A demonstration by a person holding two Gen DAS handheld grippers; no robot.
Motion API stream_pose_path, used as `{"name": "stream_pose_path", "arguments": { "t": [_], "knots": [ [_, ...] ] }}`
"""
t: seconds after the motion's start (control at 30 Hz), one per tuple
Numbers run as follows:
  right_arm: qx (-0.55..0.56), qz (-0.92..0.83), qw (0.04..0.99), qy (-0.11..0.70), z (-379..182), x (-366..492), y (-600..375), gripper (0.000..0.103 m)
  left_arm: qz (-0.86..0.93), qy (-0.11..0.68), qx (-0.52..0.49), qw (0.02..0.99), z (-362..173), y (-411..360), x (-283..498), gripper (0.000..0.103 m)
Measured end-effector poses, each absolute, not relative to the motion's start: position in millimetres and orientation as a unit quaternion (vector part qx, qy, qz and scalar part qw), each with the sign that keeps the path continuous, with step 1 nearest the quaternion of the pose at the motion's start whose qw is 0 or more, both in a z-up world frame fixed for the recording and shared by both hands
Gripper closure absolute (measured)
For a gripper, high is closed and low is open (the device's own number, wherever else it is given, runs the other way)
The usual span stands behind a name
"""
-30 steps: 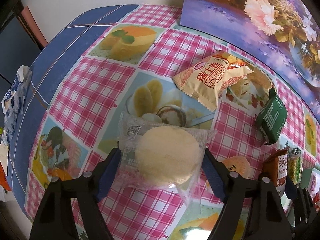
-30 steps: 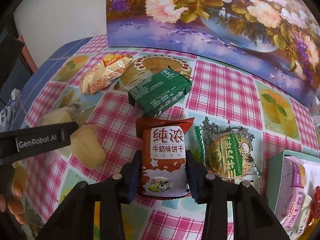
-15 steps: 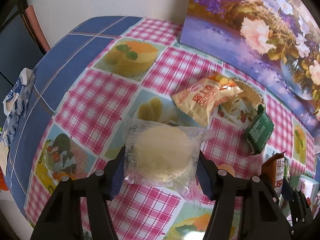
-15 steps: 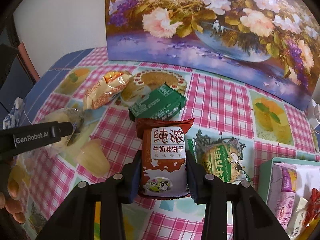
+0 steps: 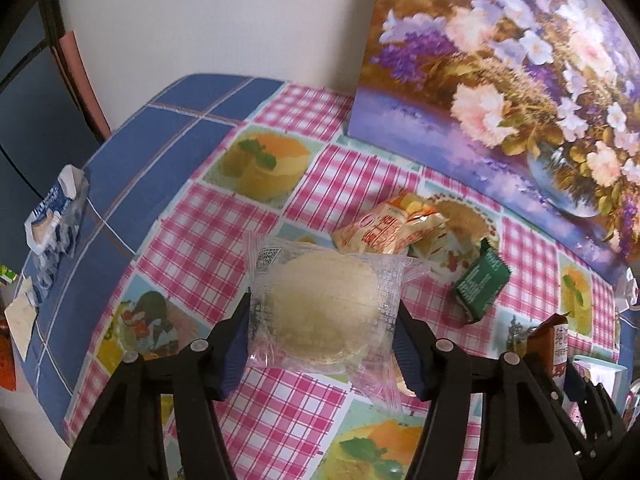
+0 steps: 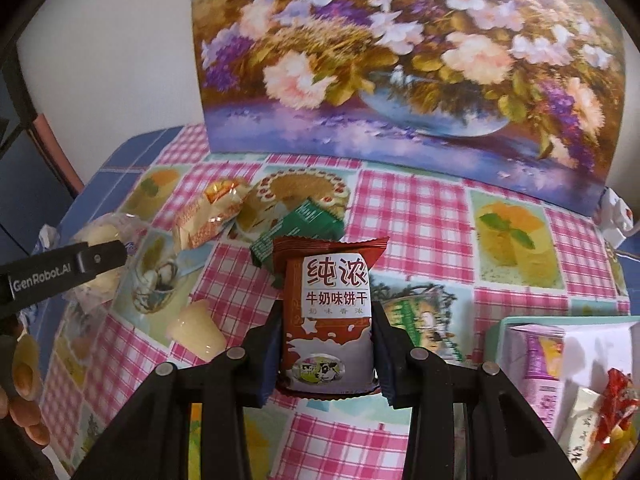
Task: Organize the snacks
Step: 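Carry the round bread and biscuit pack into the white tray and open both tools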
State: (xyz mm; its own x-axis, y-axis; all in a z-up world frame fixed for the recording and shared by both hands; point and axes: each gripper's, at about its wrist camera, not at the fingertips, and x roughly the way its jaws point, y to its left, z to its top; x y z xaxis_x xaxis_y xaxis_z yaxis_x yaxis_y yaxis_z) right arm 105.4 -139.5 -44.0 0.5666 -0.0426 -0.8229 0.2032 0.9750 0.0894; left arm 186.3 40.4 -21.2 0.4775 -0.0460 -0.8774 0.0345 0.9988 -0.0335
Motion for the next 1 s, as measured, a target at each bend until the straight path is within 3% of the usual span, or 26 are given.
{"name": "stream_pose_path", "arguments": {
  "t": [0.57,1.0],
  "knots": [
    [0.122,-0.134,0.887,0.425,22,52,-209,0.061,-0.057,0.458,0.011,0.887,34,12,143,0.038],
    [0.148,-0.187,0.881,0.409,36,-9,-250,0.061,-0.118,0.448,0.018,0.886,49,-29,106,0.038]
  ]
}}
